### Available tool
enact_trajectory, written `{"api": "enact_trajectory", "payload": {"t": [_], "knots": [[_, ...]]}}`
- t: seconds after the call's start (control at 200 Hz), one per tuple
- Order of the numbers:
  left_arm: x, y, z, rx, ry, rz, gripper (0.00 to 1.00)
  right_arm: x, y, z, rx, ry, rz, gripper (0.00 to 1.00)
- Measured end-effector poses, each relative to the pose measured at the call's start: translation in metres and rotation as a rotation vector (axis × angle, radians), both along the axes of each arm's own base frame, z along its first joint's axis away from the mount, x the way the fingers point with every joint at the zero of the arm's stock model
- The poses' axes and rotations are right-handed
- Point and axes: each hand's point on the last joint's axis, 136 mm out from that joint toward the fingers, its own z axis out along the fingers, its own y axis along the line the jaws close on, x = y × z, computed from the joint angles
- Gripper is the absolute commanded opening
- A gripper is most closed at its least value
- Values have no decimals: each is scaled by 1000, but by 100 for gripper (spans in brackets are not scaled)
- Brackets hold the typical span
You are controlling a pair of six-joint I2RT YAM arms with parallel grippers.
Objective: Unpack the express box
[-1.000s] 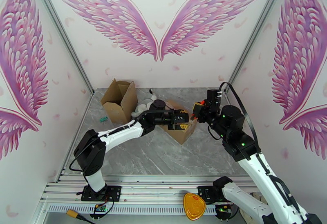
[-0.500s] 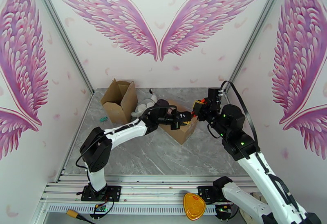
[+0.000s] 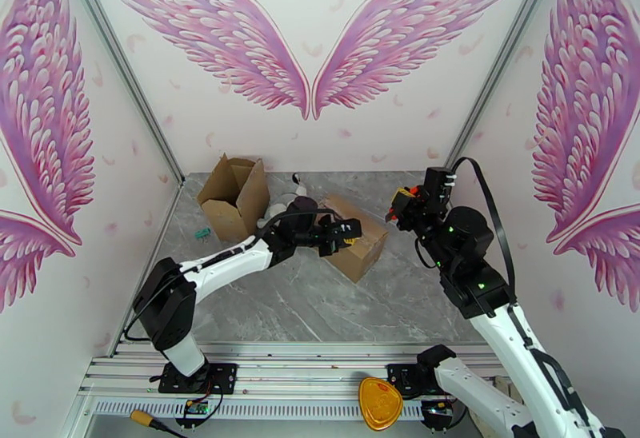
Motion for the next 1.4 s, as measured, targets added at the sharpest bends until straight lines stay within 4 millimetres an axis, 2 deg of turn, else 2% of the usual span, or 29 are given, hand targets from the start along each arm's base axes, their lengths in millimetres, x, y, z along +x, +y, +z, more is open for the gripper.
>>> {"api": "enact_trajectory", "payload": {"t": [0.095, 0.21, 0.24, 0.27, 0.36, 0.4, 0.6, 0.675, 0.845, 0.979, 1.159, 1.404], "knots": [[-1, 24, 2, 35, -14, 56, 51, 2, 0, -3, -4, 8, -3, 0], [-3, 54, 0, 91, -51, 119, 61, 5, 1, -6, -7, 17, -4, 0], [-3, 60, -2, 107, -54, 133, 68, 6, 1, -7, -8, 20, -5, 0], [-3, 66, -4, 123, -58, 144, 80, 7, 1, -9, -10, 24, -6, 0], [-3, 81, -13, 193, -77, 174, 91, 11, 1, -13, -13, 37, -8, 0], [-3, 86, -18, 228, -86, 182, 99, 12, 1, -14, -14, 41, -8, 0], [-5, 105, -47, 390, -120, 198, 98, 16, 6, -22, -7, 65, 14, 0], [-10, 106, -53, 393, -66, 185, 98, 18, 9, -26, -2, 80, 26, 0], [1, 106, -72, 385, 77, 217, 99, 18, 14, -32, 16, 93, 49, 0], [2, 101, -90, 356, 218, 220, 96, 16, 19, -36, 33, 99, 81, 0], [2, 93, -93, 310, 360, 202, 88, 14, 24, -39, 58, 107, 106, 0], [6, 87, -88, 256, 417, 229, 82, 13, 23, -47, 76, 124, 104, 0]]}}
